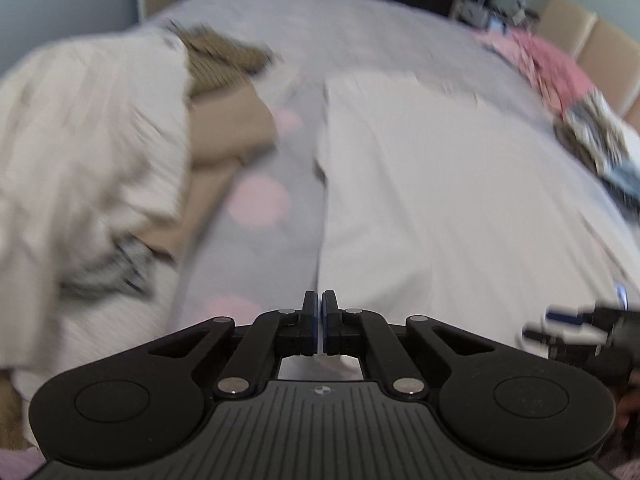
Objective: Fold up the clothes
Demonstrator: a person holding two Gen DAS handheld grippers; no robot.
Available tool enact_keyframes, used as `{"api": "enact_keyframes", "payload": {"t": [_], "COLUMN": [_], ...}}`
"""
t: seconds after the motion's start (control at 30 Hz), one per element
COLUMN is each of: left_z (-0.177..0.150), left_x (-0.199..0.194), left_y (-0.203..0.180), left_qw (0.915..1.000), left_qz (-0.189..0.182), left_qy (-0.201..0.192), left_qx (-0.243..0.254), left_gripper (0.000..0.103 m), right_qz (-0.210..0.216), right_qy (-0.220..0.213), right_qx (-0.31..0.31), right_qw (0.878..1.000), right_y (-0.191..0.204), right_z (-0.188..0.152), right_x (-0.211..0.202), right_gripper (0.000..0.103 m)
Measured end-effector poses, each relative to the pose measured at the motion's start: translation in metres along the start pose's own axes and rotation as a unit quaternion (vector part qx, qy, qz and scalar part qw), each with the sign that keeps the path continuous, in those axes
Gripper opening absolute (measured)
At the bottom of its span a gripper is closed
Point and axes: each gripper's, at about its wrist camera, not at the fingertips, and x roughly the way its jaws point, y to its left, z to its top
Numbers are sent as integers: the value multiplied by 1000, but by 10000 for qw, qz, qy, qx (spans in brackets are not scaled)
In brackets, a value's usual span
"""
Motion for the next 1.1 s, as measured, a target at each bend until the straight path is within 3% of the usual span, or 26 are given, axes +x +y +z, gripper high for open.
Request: {"api": "enact_keyframes", "payload": {"t": [0.13,0.27,0.47,0.57,0.7,0.97,1.1], "left_z": [33,62,108,131,162,216,220], "left_x": [-31,-57,-49,-43,-45,-56,-41], "left_y": [19,46,90,112,126,92,87], "left_qw": [9983,9925,9795,9732,9728,9629,9744], "left_qz": [285,837,1789,2084,1990,2177,1915], "left_qy": [-498,-887,-903,-929,-1055,-1586,-1147], "left_qx": [-110,-99,-192,-273,-533,149,267], "left_gripper": [0,0,0,0,0,0,0], "right_qz": [29,-67,-98,-105,-136,-376,-383], "right_qy": [-40,-221,-233,-236,-215,-211,-190], "right_qx": [-101,-87,12,-54,-66,106,307], "right_qw": [9999,9997,9997,9997,9997,9990,9986], "right_y": [4,1,-2,0,-2,-16,-24], "right_z": [-1,0,2,1,0,10,15], "right_x": [-2,-7,-7,-7,-5,5,9], "right_gripper": [47,47,47,47,47,47,47]}}
